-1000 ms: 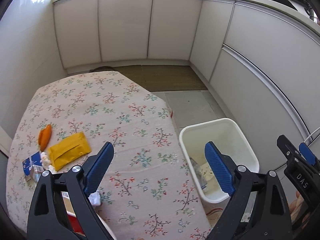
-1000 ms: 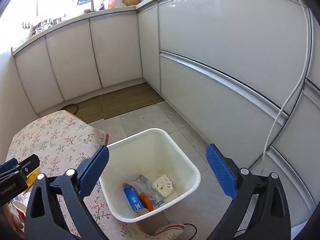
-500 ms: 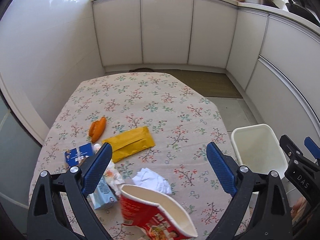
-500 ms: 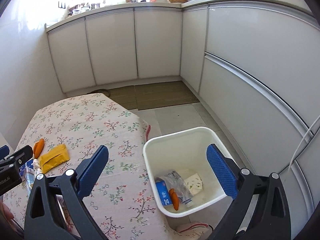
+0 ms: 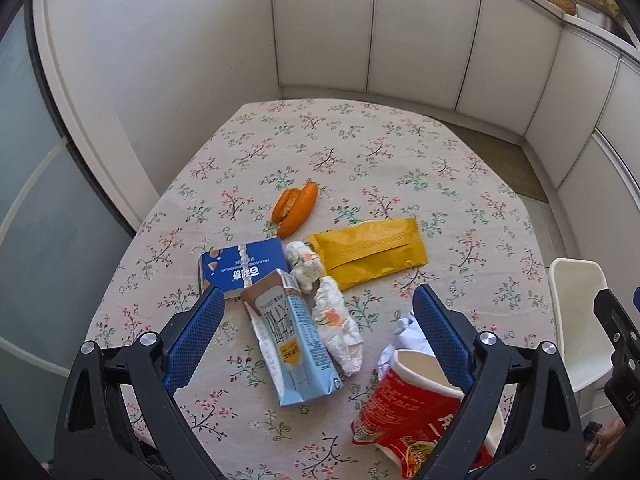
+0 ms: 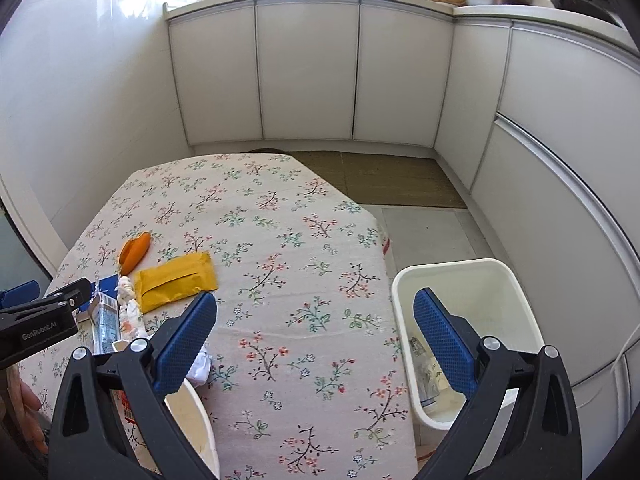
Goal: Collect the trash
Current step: 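Move both tools back over the table toward the remaining trash, then grasp the blue-and-white milk carton with the left tool and lift it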
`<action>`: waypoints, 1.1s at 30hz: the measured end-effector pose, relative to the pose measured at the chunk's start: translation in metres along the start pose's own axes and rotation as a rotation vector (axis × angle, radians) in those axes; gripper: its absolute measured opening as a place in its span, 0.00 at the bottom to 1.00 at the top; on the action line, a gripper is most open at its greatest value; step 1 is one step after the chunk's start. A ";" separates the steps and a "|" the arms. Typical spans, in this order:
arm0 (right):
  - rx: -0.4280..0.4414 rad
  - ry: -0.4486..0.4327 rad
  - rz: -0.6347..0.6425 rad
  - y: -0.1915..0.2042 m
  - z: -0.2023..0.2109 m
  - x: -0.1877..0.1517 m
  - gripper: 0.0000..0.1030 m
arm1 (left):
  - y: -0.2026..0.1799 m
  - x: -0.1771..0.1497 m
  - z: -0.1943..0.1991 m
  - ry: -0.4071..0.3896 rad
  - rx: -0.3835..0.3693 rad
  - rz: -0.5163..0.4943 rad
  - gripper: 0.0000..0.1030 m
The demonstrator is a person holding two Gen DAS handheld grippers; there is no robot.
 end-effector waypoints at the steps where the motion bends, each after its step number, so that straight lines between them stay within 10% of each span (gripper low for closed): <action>1: 0.007 0.006 0.007 0.004 -0.001 -0.002 0.93 | 0.005 -0.003 -0.005 0.018 0.005 0.010 0.88; 14: 0.095 0.093 0.061 0.043 -0.018 -0.013 0.93 | 0.036 -0.039 -0.058 0.214 0.009 0.073 0.88; 33: 0.110 0.187 0.049 0.041 -0.038 -0.026 0.93 | 0.037 -0.064 -0.108 0.421 -0.202 0.269 0.78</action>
Point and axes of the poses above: each gripper's, at about its wrist camera, not at the fingertips, and z roughly against the way its jaws point, y to its left, x to its top, the point moved 7 cm from there along -z, roughly the way its jaws point, and after that the axes turned 1 degree about x, right-handed, at the moved point
